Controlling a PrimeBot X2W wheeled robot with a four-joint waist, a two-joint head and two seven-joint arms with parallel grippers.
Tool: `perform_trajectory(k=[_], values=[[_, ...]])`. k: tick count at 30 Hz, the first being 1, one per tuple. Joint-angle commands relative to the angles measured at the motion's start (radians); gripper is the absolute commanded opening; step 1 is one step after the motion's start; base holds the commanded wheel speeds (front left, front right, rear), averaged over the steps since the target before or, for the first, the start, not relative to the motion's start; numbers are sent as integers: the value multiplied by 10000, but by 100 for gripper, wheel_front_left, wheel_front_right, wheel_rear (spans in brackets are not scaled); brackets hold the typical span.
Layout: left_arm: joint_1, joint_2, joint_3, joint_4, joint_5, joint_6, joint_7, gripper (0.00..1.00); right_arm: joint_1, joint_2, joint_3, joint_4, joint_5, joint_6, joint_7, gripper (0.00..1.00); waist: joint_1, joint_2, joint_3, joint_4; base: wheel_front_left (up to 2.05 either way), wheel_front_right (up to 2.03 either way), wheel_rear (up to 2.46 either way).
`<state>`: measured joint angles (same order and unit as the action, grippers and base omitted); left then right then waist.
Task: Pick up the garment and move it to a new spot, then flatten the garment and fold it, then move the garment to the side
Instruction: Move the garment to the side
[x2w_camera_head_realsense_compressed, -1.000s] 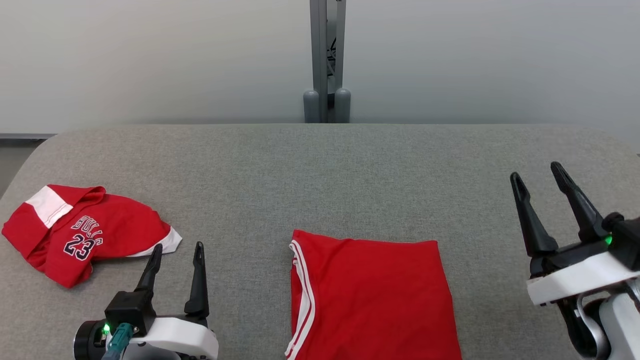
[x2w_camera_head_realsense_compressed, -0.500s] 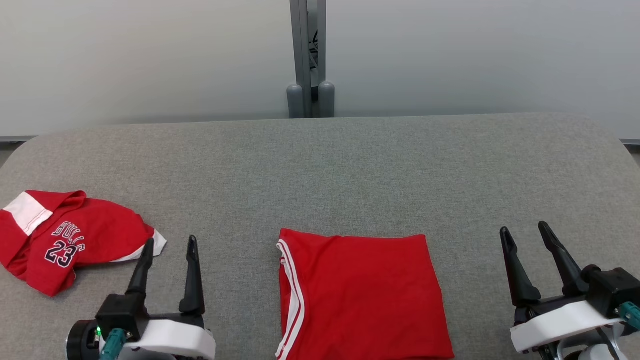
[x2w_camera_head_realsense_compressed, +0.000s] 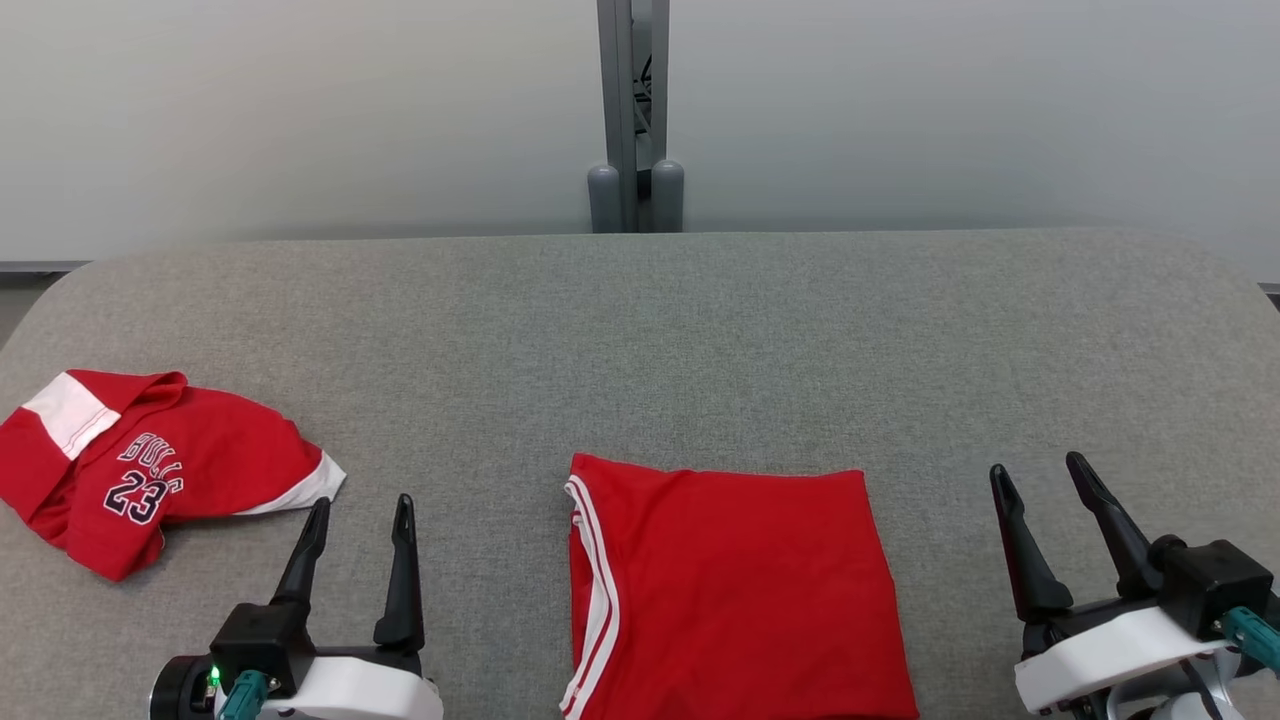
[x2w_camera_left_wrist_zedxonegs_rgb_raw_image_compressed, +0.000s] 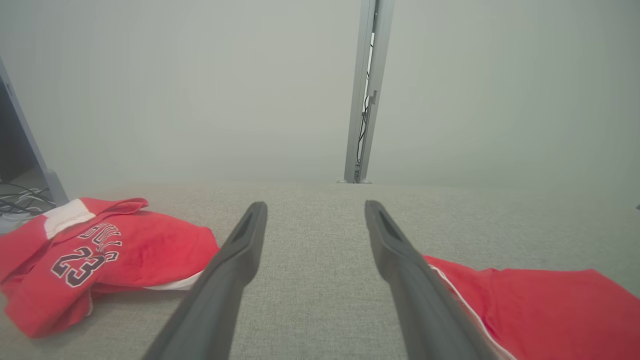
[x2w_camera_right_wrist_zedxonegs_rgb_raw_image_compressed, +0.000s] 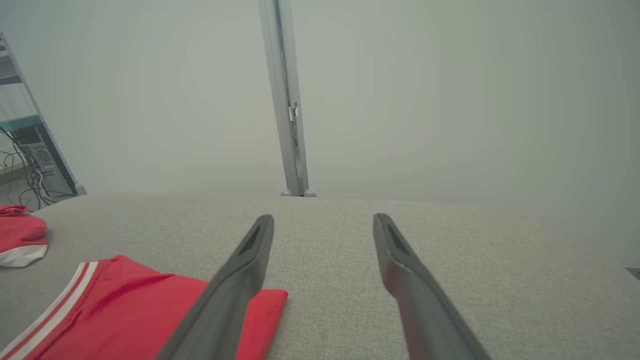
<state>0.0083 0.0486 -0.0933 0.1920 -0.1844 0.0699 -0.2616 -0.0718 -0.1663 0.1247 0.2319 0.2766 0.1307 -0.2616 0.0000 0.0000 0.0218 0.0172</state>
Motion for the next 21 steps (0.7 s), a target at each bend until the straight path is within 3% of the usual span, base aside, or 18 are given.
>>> perform_trajectory(k=[1, 5, 9, 13, 21], values=[[-36, 39, 9, 17, 12, -40, -30, 100, 4, -84, -12, -24, -80, 3, -56, 100, 0, 0, 11, 11, 0, 0, 0], [-43, 39, -11, 34, 16, -44, -30, 100, 78, -7, 107, 164, -10, 3, -54, 100, 0, 0, 61, 40, 0, 0, 0], [-187, 39, -76, -9, 32, -44, -30, 100, 10, -122, 857, 1295, 1019, 3, -17, 100, 0, 0, 245, 118, 0, 0, 0], [-397, 39, -246, -55, -13, 10, -30, 100, -581, -385, 1975, 2242, 2598, 5, 565, 100, 0, 0, 564, 262, 0, 0, 0], [-675, 39, -528, 4, 20, 107, -30, 100, -1547, -1001, 3617, 2759, 5254, 5, 1774, 100, 0, 0, 1053, 682, 0, 0, 0]])
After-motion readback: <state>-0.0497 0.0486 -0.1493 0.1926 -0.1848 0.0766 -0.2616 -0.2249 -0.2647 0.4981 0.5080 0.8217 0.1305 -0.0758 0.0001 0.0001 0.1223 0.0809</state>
